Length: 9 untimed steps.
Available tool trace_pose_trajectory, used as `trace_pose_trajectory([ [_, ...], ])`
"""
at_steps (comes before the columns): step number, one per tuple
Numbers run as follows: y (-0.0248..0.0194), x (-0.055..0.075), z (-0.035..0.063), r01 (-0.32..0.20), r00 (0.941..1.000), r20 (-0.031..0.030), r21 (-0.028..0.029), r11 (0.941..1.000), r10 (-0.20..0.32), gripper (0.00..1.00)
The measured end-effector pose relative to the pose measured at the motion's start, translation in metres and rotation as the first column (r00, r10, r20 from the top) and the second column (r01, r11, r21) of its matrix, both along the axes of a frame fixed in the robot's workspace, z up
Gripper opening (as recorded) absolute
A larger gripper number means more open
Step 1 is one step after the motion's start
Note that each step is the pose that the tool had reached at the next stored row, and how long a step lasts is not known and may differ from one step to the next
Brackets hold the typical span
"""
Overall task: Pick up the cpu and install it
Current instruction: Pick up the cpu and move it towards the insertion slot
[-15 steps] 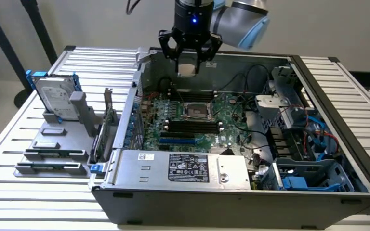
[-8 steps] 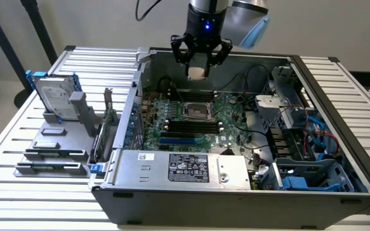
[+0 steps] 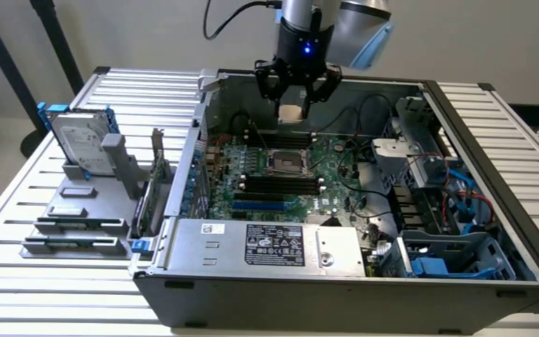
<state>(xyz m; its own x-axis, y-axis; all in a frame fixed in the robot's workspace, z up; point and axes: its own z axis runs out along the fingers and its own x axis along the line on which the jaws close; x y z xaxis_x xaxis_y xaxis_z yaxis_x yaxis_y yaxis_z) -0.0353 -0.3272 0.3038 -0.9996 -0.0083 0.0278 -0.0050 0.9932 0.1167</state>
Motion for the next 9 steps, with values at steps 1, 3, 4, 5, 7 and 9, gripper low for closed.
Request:
trace_pose_trajectory([
  [1, 0.0, 0.0, -0.0018, 0.0, 1.0, 0.0001, 0.0001, 1.0, 0.0, 0.55],
  [3, 0.0, 0.001, -0.0054, 0.0, 1.0, 0.0, -0.0001, 1.0, 0.0, 0.55],
  [4, 0.0, 0.001, -0.0072, 0.0, 1.0, 0.0, -0.0001, 1.0, 0.0, 0.55],
  [5, 0.0, 0.001, -0.0091, 0.0, 1.0, 0.0, 0.0, 1.0, 0.0, 0.55],
  [7, 0.0, 0.001, -0.0121, 0.0, 1.0, 0.0, -0.0001, 1.0, 0.0, 0.55],
  [9, 0.0, 0.002, -0.0121, 0.0, 1.0, -0.0002, -0.0001, 1.0, 0.0, 0.55],
])
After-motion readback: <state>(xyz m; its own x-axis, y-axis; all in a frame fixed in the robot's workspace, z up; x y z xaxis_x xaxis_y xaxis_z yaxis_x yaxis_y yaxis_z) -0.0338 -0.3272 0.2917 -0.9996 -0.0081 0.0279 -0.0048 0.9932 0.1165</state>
